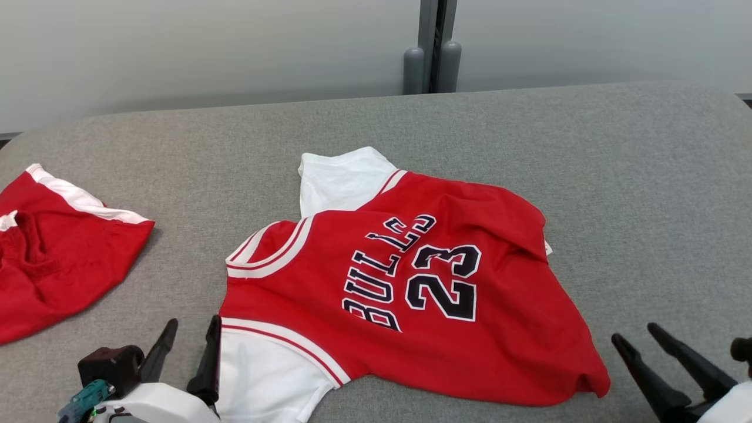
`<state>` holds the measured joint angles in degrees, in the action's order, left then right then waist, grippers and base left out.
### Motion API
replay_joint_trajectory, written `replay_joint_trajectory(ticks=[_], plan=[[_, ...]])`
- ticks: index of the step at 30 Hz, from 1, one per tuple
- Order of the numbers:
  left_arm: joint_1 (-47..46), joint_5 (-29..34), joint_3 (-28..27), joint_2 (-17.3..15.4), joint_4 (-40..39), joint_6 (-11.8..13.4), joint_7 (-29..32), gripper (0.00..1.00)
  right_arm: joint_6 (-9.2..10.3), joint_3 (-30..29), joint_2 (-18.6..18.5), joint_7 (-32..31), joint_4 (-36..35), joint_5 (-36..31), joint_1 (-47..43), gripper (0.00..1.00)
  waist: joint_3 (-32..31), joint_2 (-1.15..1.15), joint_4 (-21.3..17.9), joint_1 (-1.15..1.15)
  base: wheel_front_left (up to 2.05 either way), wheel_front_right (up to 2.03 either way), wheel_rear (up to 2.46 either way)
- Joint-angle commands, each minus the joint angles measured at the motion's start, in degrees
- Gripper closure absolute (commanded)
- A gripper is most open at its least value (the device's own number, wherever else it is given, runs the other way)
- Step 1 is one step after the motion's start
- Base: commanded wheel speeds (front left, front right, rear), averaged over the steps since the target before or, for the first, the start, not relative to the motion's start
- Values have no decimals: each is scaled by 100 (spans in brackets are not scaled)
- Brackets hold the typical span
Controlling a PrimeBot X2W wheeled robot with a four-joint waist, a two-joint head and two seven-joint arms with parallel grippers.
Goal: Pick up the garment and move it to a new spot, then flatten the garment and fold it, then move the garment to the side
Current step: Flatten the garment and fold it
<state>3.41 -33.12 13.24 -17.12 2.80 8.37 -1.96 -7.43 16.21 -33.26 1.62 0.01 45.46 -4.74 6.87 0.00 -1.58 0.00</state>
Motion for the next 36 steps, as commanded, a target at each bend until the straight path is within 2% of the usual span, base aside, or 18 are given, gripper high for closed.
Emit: replay_joint_trajectory(ticks=[1,7,12,17,36], plan=[[83,-55,43,-30,9,-25,146,0,-11,160,-141,-115,-62,184,-83,0,74,0,-12,0,0,0,0],[122,-163,156,-143,4,4,618,0,-11,751,-467,-389,-78,706,-176,0,197,0,47,0,0,0,0],[181,-241,218,-213,-63,6,948,0,-11,984,-567,-589,163,849,-173,0,249,0,105,0,0,0,0],[273,-353,315,-314,-172,24,1360,0,-11,1239,-508,-676,472,806,37,0,308,0,172,0,0,0,0],[455,-713,617,-371,-251,-30,2232,0,-12,1949,-233,-264,1240,336,797,0,326,0,210,0,0,0,0]])
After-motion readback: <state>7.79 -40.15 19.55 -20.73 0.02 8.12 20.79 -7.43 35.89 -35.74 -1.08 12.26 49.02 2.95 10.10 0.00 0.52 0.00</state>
